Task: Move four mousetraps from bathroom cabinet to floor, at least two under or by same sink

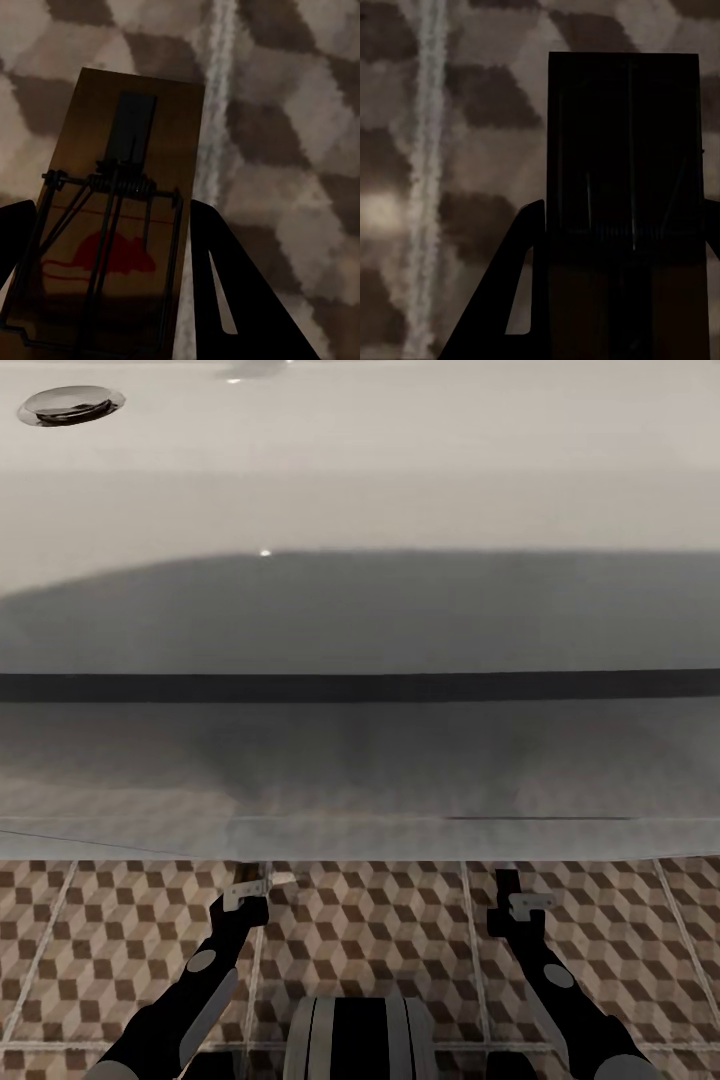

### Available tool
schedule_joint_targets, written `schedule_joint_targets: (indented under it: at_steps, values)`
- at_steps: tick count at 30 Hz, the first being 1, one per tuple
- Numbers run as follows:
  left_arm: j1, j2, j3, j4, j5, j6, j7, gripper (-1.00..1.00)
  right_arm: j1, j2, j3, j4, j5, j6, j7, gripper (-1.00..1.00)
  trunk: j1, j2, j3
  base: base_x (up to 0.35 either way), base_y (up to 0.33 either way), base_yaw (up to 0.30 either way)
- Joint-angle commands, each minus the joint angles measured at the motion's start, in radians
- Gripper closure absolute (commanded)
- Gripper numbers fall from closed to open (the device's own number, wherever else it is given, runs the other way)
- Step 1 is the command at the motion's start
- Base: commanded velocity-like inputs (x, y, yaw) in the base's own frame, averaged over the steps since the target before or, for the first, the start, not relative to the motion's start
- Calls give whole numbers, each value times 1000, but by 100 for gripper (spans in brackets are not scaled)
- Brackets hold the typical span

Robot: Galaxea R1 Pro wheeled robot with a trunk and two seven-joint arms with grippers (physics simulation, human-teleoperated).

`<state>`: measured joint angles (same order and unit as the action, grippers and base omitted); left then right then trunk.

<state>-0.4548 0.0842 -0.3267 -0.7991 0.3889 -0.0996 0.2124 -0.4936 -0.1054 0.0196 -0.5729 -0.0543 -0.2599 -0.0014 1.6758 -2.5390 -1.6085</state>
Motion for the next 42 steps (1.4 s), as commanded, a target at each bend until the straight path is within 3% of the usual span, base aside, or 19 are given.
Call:
schedule_joint_targets:
  at_steps: [1, 42]
  values:
    - [-1, 2, -8, 0, 7, -5, 11, 100, 0, 0, 2, 1, -7, -4, 1, 100, 0, 0, 0, 0, 0, 0]
    - [-1, 2, -8, 0, 7, -5, 10, 100, 0, 0, 3, 1, -7, -4, 1, 100, 1, -1, -8, 0, 0, 0]
